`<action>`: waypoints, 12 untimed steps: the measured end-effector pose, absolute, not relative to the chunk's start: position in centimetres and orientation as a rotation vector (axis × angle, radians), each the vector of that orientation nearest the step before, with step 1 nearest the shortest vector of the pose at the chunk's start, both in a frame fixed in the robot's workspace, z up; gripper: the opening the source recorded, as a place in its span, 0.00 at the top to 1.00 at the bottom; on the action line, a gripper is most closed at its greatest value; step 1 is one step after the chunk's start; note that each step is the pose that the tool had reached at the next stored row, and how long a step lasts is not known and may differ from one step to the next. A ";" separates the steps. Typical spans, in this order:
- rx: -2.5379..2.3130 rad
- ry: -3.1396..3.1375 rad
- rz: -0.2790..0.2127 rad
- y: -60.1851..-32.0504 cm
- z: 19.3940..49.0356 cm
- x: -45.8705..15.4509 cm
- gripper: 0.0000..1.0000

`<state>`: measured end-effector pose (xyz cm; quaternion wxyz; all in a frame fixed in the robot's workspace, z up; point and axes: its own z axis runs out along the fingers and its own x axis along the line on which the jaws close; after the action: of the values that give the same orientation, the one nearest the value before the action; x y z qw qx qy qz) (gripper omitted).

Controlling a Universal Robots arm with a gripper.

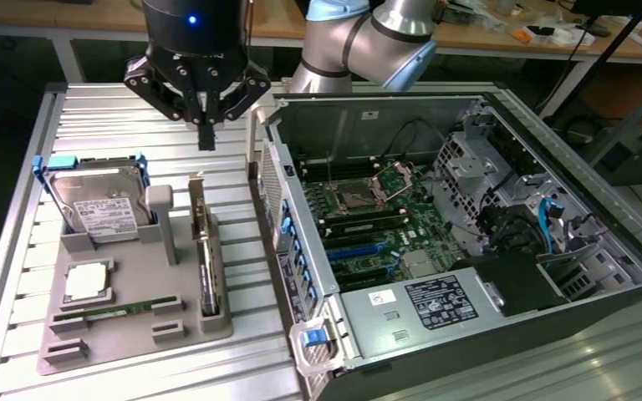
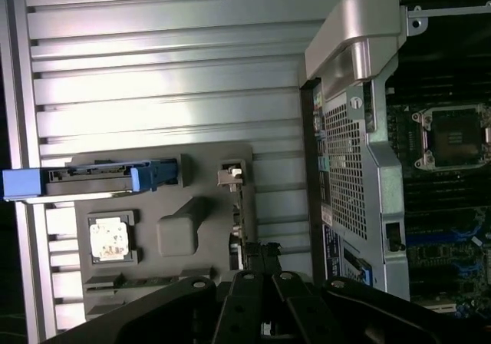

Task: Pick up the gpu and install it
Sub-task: 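Reach for the gpu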

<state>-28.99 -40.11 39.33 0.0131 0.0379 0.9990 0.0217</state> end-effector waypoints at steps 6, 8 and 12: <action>0.118 3.113 0.068 -40.3 39.3 -29.7 0.89; 0.118 3.113 0.068 -40.3 39.3 -29.9 0.89; 0.118 3.112 0.068 -40.4 39.3 -30.5 0.89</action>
<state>-30.49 -40.44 39.33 0.0131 0.0379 0.9990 0.0218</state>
